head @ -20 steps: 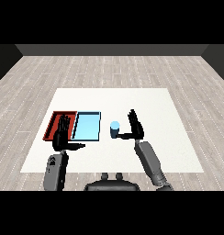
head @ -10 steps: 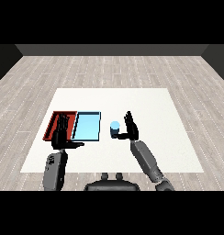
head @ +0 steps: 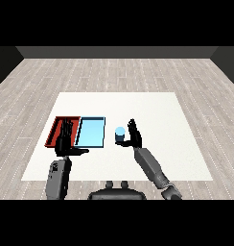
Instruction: Pick the blue can and put it in the blue box
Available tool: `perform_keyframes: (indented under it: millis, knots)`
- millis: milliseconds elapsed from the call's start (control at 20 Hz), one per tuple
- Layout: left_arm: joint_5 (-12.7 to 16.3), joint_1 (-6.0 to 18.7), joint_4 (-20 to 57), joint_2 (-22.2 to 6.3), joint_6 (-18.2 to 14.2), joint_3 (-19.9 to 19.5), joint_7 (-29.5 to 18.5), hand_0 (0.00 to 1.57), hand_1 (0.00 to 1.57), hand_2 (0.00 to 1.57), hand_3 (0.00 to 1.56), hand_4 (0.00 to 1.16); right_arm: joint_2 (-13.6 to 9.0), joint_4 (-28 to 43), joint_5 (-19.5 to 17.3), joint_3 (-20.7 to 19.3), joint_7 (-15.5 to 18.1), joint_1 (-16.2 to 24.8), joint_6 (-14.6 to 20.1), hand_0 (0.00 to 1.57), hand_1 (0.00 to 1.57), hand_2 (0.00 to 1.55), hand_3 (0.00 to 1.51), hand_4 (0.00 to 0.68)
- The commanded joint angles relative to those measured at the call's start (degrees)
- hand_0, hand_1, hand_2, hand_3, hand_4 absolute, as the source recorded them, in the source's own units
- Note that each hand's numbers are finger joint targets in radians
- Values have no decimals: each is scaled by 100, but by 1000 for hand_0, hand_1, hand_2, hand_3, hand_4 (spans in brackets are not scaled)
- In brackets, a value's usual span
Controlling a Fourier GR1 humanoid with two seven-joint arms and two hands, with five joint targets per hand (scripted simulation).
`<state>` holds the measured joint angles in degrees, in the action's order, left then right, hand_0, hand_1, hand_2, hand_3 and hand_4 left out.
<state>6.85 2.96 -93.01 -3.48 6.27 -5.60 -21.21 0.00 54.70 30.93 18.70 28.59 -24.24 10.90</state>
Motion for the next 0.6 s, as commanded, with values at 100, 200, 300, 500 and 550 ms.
perform_keyframes:
  millis: [100,200,300,500,550]
  knots:
    - [250,-209,-400,-157,182,-100,315,0,0,0,0,0,0,-645,696,437,311,-530,227,0,0,0,0,0]
    - [-22,-413,-456,97,4,183,132,0,0,0,0,0,0,-921,765,353,452,-689,-24,0,0,0,0,0]
    - [49,-412,-360,77,94,103,-70,0,0,0,0,0,0,-1174,1221,940,740,-793,358,0,0,0,0,0]
    - [125,-79,-357,59,-89,-1,278,0,0,0,0,0,0,-710,1262,1012,398,-543,383,0,0,0,0,0]
    - [305,-442,-413,-220,219,-253,195,0,0,0,0,0,0,-1047,1341,952,252,-1020,388,0,0,0,0,0]
